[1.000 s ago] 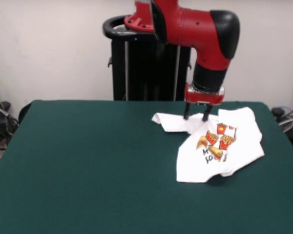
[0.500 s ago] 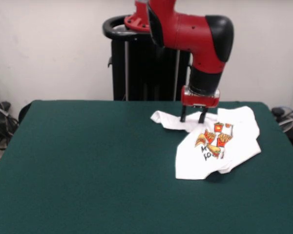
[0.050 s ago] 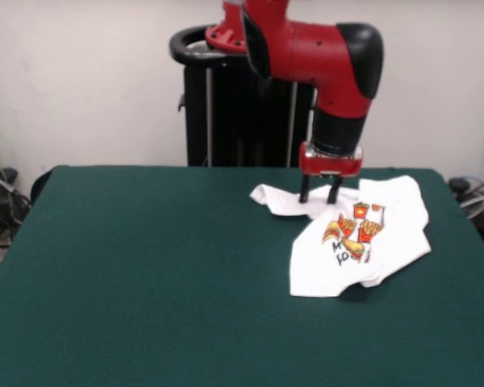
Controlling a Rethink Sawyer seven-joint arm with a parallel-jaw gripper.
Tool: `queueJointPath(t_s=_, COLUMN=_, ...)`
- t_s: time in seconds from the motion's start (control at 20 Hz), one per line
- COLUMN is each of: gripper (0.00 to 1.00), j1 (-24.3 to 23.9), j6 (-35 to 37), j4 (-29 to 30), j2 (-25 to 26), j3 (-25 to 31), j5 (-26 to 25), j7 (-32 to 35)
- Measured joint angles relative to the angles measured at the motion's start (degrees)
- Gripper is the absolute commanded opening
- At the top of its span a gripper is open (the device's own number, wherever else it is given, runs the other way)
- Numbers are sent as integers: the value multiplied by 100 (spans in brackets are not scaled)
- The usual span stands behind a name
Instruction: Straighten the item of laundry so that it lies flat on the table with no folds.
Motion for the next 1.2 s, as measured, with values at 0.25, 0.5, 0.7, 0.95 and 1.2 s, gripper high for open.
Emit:
queueJointPath(t_s=0.25, gripper=0, j1=11, j6=-150, j4=2, j2=11, j3=-30, j5=-155, j7=0)
queueJointPath(t_s=0.5, gripper=0, j1=-40, j6=-229, j4=2, j2=16, j3=-17, j5=-339, j7=0)
queueJointPath(t_s=0.7, gripper=0, j1=-231, j6=-334, j4=4, j2=28, j3=72, j5=-691, j7=0)
queueJointPath(t_s=0.95, gripper=0, j1=-356, j6=-344, j4=-6, j2=28, j3=136, j5=-888, j7=0)
queueJointPath(t_s=1.2, gripper=0, j1=-432, j6=-347, j4=-41, j2=29, j3=166, j5=-1142, j7=0)
